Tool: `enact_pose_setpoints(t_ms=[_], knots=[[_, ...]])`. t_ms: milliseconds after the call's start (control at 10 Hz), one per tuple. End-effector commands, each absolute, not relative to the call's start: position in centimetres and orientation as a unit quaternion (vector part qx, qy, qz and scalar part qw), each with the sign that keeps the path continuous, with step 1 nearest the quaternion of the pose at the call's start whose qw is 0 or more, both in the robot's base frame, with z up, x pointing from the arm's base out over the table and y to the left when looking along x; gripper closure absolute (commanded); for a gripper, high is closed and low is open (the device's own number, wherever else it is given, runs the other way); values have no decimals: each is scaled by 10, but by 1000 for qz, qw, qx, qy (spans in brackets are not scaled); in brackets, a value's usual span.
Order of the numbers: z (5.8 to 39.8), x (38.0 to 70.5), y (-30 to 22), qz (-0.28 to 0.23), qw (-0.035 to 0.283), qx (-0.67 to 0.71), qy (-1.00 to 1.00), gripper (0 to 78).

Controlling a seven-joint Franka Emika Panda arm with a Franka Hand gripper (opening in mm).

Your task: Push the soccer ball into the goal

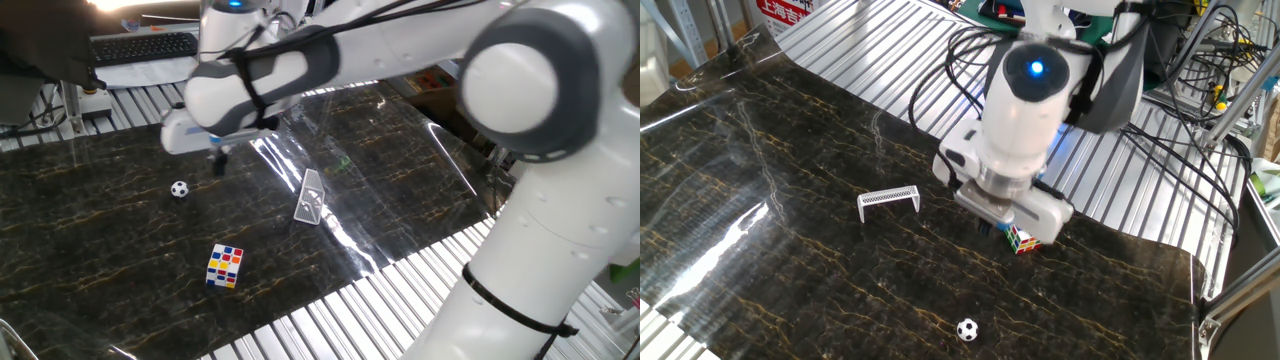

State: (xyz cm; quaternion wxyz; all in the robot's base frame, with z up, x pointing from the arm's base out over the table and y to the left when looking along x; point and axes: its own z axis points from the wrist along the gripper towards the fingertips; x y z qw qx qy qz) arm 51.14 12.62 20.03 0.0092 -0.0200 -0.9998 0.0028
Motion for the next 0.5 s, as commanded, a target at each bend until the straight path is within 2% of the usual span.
enact_pose_setpoints(t_ms=[100, 300, 500], knots=[[177, 579, 175, -13, 4, -35, -999, 776], [173, 593, 181, -13, 2, -40, -999, 776], [173, 593, 181, -9, -6, -45, -999, 776]])
